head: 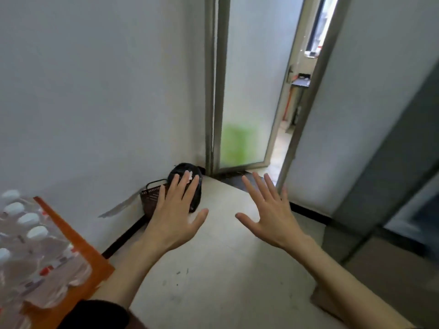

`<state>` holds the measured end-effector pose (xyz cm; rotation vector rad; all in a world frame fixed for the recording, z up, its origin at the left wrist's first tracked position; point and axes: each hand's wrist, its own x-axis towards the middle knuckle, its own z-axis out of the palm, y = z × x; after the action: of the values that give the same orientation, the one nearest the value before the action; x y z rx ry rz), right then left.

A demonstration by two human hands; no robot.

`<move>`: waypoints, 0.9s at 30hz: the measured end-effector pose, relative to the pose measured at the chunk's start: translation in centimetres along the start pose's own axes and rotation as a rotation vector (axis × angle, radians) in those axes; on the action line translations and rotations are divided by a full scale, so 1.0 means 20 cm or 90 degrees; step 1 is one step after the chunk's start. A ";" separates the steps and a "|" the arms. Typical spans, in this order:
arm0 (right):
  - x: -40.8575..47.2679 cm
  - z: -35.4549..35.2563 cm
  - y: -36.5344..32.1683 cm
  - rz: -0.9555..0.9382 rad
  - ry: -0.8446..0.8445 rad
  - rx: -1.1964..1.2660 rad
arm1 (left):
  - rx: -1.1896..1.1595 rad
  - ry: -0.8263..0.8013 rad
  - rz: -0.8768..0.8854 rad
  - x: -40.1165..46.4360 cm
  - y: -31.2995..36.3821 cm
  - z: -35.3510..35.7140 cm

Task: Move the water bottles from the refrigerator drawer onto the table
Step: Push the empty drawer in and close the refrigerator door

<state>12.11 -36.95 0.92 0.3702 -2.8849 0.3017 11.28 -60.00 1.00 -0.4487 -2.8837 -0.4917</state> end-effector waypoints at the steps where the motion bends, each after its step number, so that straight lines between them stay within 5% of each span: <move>1: -0.10 -0.05 0.09 0.033 0.006 -0.013 | -0.008 -0.009 0.034 0.02 0.11 0.04; 10: -0.96 -0.39 0.90 0.292 0.021 -0.080 | -0.057 -0.062 0.279 0.15 1.17 0.37; 19: -1.72 -0.59 1.70 0.483 -0.023 -0.101 | -0.077 -0.171 0.386 0.11 2.33 0.91; 27: -2.10 -0.54 2.17 0.607 -0.093 -0.085 | -0.048 -0.281 0.467 0.04 2.87 1.28</move>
<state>42.05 16.15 -6.26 -1.0697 -2.9713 0.2183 25.86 0.78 -5.79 -1.7157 -2.7732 -0.4000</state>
